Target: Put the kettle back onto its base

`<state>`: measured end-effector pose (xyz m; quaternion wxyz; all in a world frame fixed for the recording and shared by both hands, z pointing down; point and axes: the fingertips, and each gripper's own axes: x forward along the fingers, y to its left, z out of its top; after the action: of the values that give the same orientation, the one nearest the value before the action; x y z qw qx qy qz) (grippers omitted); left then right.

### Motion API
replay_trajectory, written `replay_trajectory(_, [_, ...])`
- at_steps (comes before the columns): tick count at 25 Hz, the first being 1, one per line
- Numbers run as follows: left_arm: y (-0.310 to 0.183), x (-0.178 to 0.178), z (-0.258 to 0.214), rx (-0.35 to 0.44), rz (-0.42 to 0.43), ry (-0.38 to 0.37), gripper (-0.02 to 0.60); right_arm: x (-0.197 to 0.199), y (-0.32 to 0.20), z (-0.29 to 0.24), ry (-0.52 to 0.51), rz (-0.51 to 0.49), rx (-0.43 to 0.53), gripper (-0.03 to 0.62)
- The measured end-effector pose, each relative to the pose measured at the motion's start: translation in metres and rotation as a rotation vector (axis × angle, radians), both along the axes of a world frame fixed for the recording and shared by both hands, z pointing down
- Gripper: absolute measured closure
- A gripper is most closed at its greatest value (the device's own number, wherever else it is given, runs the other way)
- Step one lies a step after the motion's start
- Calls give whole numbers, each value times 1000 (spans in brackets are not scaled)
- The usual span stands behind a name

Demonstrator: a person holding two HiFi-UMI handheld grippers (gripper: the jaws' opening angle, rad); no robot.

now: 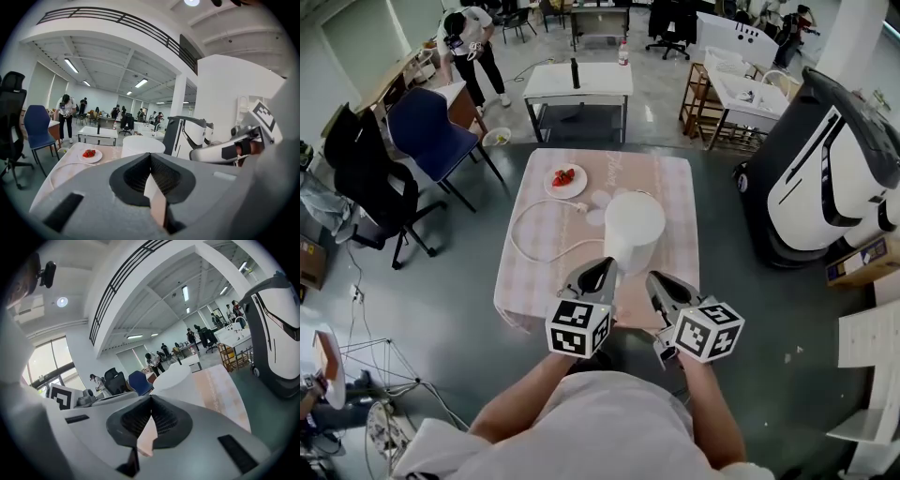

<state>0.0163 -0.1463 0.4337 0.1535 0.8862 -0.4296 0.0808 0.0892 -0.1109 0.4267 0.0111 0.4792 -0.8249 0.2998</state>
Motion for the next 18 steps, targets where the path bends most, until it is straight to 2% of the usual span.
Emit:
replay_trajectory(9, [40, 1, -2, 9, -33, -16, 575, -9, 31, -3, 100, -47, 70, 589])
replay_trajectory(18, [66, 9, 0, 5, -38, -32, 575, 0, 52, -1, 110, -52, 85, 589])
